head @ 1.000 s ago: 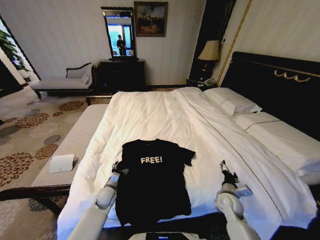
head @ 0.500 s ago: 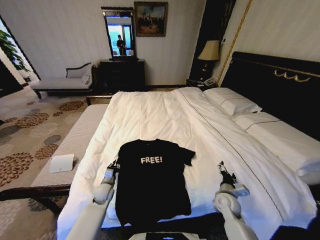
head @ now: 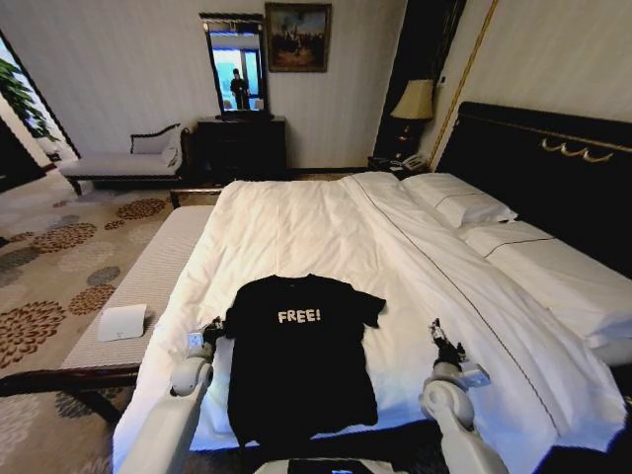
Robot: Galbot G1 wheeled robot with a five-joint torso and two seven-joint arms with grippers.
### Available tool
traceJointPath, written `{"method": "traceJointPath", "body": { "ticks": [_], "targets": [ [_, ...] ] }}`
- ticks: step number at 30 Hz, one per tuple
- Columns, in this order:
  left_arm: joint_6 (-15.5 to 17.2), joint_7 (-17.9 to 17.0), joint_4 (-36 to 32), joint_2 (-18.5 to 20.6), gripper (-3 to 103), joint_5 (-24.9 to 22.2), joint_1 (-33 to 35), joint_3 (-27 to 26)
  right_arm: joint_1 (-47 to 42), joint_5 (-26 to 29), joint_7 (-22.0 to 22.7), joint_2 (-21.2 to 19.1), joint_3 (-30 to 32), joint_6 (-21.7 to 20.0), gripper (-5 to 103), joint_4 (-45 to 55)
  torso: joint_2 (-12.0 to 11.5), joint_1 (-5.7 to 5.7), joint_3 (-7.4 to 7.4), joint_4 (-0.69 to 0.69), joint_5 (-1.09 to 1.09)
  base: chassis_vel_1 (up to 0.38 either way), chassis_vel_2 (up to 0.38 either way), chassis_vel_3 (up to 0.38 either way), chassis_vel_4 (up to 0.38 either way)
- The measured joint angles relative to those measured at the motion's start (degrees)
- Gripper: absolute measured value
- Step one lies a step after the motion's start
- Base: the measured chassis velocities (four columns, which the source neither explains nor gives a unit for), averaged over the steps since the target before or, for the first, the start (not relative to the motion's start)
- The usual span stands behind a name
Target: Fold the clothes on the bed.
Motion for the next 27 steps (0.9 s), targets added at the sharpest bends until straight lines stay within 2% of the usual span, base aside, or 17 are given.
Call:
{"method": "traceJointPath", "body": {
  "ticks": [6, 13, 17, 18, 19, 21, 25, 27],
  "targets": [
    [-2.47, 4.03, -5.25, 0.42, 0, -8.00, 5.66, 1.09, 0.18, 0.15, 0.01, -0.14, 0.22, 0.03, 100, -0.24, 0.00, 0.00, 0.00, 0.01, 0.02, 0.000, 0.000, 0.000, 0.000],
    [-3.91, 4.23, -4.99, -1.28, 0, -11.88, 8.19, 1.65, -0.11, 0.21, 0.02, -0.40, 0.62, 0.12, 100, -0.37, 0.00, 0.00, -0.01, 0.00, 0.00, 0.000, 0.000, 0.000, 0.000],
    [-4.37, 4.20, -4.69, -1.39, 0, -12.03, 8.51, 1.60, -0.26, 0.25, 0.05, -0.71, 0.85, 0.22, 100, -0.46, 0.00, 0.00, -0.01, 0.00, 0.01, 0.000, 0.000, 0.000, 0.000],
    [-4.45, 4.18, -4.60, -1.31, -3, -12.03, 8.53, 1.51, -0.29, 0.25, 0.07, -0.73, 0.88, 0.25, 100, -0.48, 0.00, 0.00, -0.01, 0.00, 0.01, 0.000, 0.000, 0.000, 0.000],
    [-4.57, 4.10, -4.59, -1.19, 3, -12.05, 8.60, 1.42, -0.34, 0.25, 0.09, -0.73, 0.89, 0.27, 100, -0.48, 0.00, 0.00, -0.01, 0.00, 0.01, 0.000, 0.000, 0.000, 0.000],
    [-4.71, 4.03, -4.63, -1.09, 3, -12.19, 8.73, 1.36, -0.36, 0.24, 0.11, -0.71, 0.89, 0.28, 100, -0.46, 0.00, 0.00, -0.01, 0.00, 0.01, 0.000, 0.000, 0.000, 0.000],
    [-5.32, 3.98, -6.04, -0.41, 24, -13.97, 10.12, 1.03, -0.46, -0.07, 0.14, -0.30, 0.82, 0.30, 100, -0.34, 0.00, 0.00, 0.00, 0.00, 0.00, 0.000, 0.000, 0.000, 0.000],
    [-5.67, 3.97, -6.44, -0.12, 24, -14.42, 10.61, 0.92, -0.52, -0.23, 0.14, -0.15, 0.80, 0.30, 100, -0.33, 0.00, 0.00, 0.00, 0.01, 0.00, 0.000, 0.000, 0.000, 0.000]
  ]
}}
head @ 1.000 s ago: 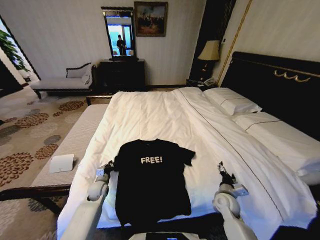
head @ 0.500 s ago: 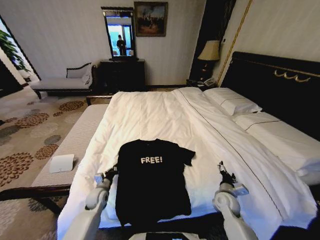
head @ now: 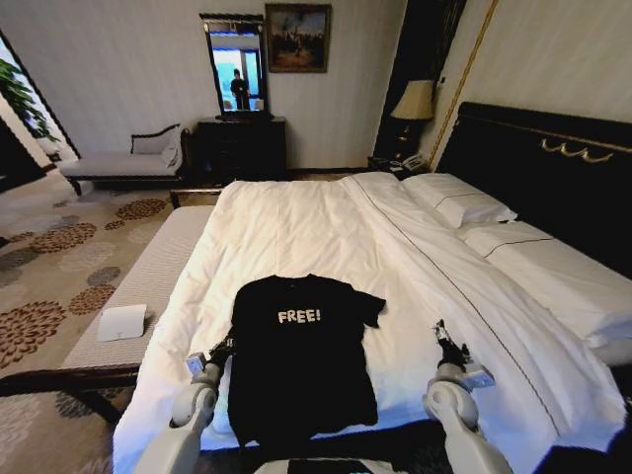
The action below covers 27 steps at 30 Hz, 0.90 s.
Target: Fold the clothes on the bed.
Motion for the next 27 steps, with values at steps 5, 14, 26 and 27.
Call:
{"method": "traceJointPath", "body": {
  "ticks": [5, 14, 26, 27],
  "targets": [
    [-1.37, 0.25, -0.79, 0.95, 46, -1.15, 1.23, -0.32, -0.37, -0.64, 0.01, 0.33, -0.02, 0.02, 100, 0.18, 0.00, 0.00, 0.00, 0.00, 0.00, 0.000, 0.000, 0.000, 0.000],
    [-2.61, 0.71, -0.33, 1.93, 78, -3.89, 2.18, -0.53, -0.94, -1.68, 0.04, 0.56, 0.28, 0.07, 100, 0.26, 0.00, 0.00, 0.00, 0.00, -0.01, 0.000, 0.000, 0.000, 0.000],
    [-2.42, 0.34, -0.48, 1.10, 100, -6.20, 1.04, 0.16, -0.84, -2.31, 0.08, 1.06, 0.12, 0.11, 100, -0.38, 0.00, 0.00, 0.00, 0.00, 0.00, 0.000, 0.000, 0.000, 0.000],
    [-2.35, 0.10, 0.22, 0.96, 100, -6.95, 0.47, 0.04, -0.83, -2.31, 0.10, 1.03, 0.14, 0.11, 100, -0.46, 0.00, 0.00, 0.00, 0.00, 0.00, 0.000, 0.000, 0.000, 0.000]
  ]
}}
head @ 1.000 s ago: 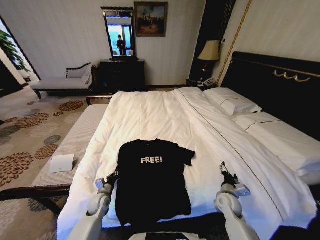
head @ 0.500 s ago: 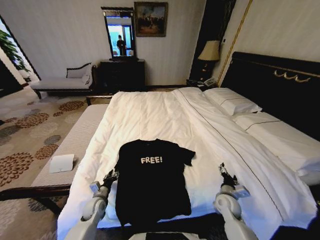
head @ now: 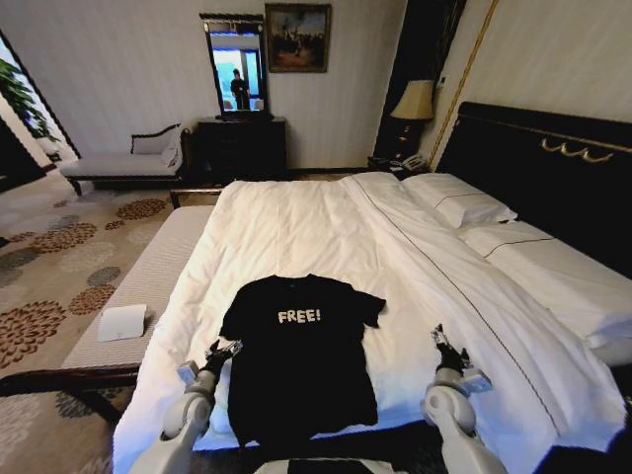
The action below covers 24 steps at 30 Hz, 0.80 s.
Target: Fold the clothes on the bed.
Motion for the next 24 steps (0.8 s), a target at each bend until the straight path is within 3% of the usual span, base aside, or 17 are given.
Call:
{"method": "traceJointPath", "body": {
  "ticks": [4, 6, 9, 14, 17, 18, 24],
  "targets": [
    [0.03, -0.57, 1.73, -0.67, 103, -2.03, -1.54, -0.27, 0.00, -0.01, 0.02, -0.11, 0.07, 0.00, 100, -0.29, 0.00, 0.00, 0.00, 0.00, 0.00, 0.000, 0.000, 0.000, 0.000],
    [0.08, -0.91, 2.47, -1.20, 100, -3.30, -2.33, -0.32, 0.04, -0.09, 0.03, -0.12, 0.05, 0.00, 100, -0.53, 0.00, 0.00, 0.00, 0.00, 0.01, 0.000, 0.000, 0.000, 0.000],
    [0.54, -1.42, 3.32, -2.23, 84, -5.88, -3.48, -0.38, 0.31, -0.30, 0.08, -0.02, -0.25, 0.00, 100, -0.87, 0.00, 0.00, 0.00, 0.01, 0.01, 0.000, 0.000, 0.000, 0.000],
    [0.85, -1.49, 3.59, -2.54, 74, -7.18, -3.91, -0.47, 0.43, -0.42, 0.11, 0.05, -0.45, -0.02, 100, -1.07, 0.00, 0.00, 0.00, 0.00, 0.01, 0.000, 0.000, 0.000, 0.000],
    [1.01, -1.58, 3.80, -2.55, 57, -8.53, -3.97, -0.82, 0.55, -0.43, 0.13, -0.12, -0.47, -0.05, 100, -1.32, 0.00, 0.00, 0.00, 0.00, 0.00, 0.000, 0.000, 0.000, 0.000],
    [1.01, -1.58, 3.80, -2.55, 57, -8.53, -3.97, -0.82, 0.55, -0.43, 0.13, -0.12, -0.47, -0.05, 100, -1.32, 0.00, 0.00, 0.00, 0.00, 0.00, 0.000, 0.000, 0.000, 0.000],
    [1.28, -1.84, 3.83, -2.61, 30, -11.36, -4.53, -1.47, 0.46, -0.41, 0.21, -0.23, -0.38, -0.09, 100, -1.40, 0.00, 0.00, 0.00, 0.00, 0.00, 0.000, 0.000, 0.000, 0.000]
  ]
}}
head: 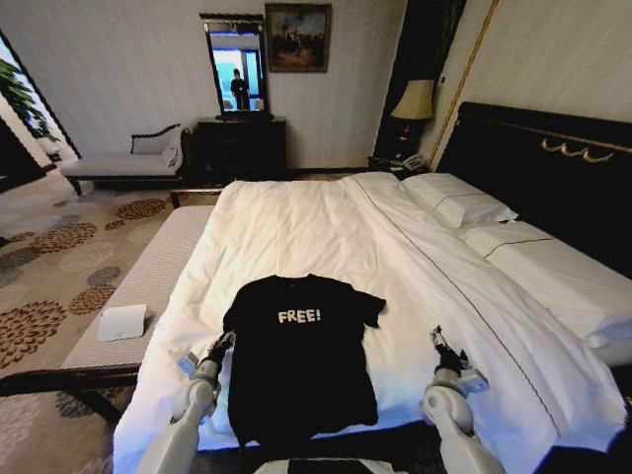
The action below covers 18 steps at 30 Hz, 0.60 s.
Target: Fold the clothes on the bed.
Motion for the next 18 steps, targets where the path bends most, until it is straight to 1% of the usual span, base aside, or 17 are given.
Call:
{"method": "traceJointPath", "body": {
  "ticks": [1, 3, 7, 9, 10, 18],
  "targets": [
    [0.01, -0.05, -0.01, 0.00, 24, -0.26, -0.14, -0.16, -0.06, 0.00, 0.01, 0.00, 0.02, -0.01, 100, 0.00, 0.00, 0.00, 0.00, 0.00, 0.00, 0.000, 0.000, 0.000, 0.000],
    [0.04, -0.15, -0.04, 0.00, 24, -0.50, -0.24, -0.32, -0.09, 0.00, 0.02, -0.01, 0.03, -0.02, 100, 0.01, 0.00, 0.00, 0.00, 0.00, 0.00, 0.000, 0.000, 0.000, 0.000],
    [0.26, -0.58, -0.11, 0.30, 4, -1.74, -0.77, -1.20, -0.23, -0.02, 0.04, -0.04, 0.15, -0.04, 100, 0.10, 0.00, 0.00, 0.00, 0.00, 0.00, 0.000, 0.000, 0.000, 0.000],
    [0.31, -0.63, -0.11, 0.36, 4, -1.90, -0.90, -1.35, -0.25, -0.03, 0.04, -0.05, 0.17, -0.04, 100, 0.12, 0.00, 0.00, 0.00, 0.00, 0.00, 0.000, 0.000, 0.000, 0.000],
    [0.38, -0.68, -0.08, 0.50, 2, -2.11, -1.17, -1.63, -0.27, -0.05, 0.05, -0.05, 0.19, -0.05, 100, 0.15, 0.00, 0.00, 0.00, 0.00, 0.00, 0.000, 0.000, 0.000, 0.000],
    [1.11, -1.25, 1.50, 1.64, 2, -3.55, -4.99, -4.43, -0.33, -0.36, 0.07, 0.03, 0.22, -0.06, 100, 0.23, 0.00, 0.00, 0.00, 0.00, 0.00, 0.000, 0.000, 0.000, 0.000]
  ]
}}
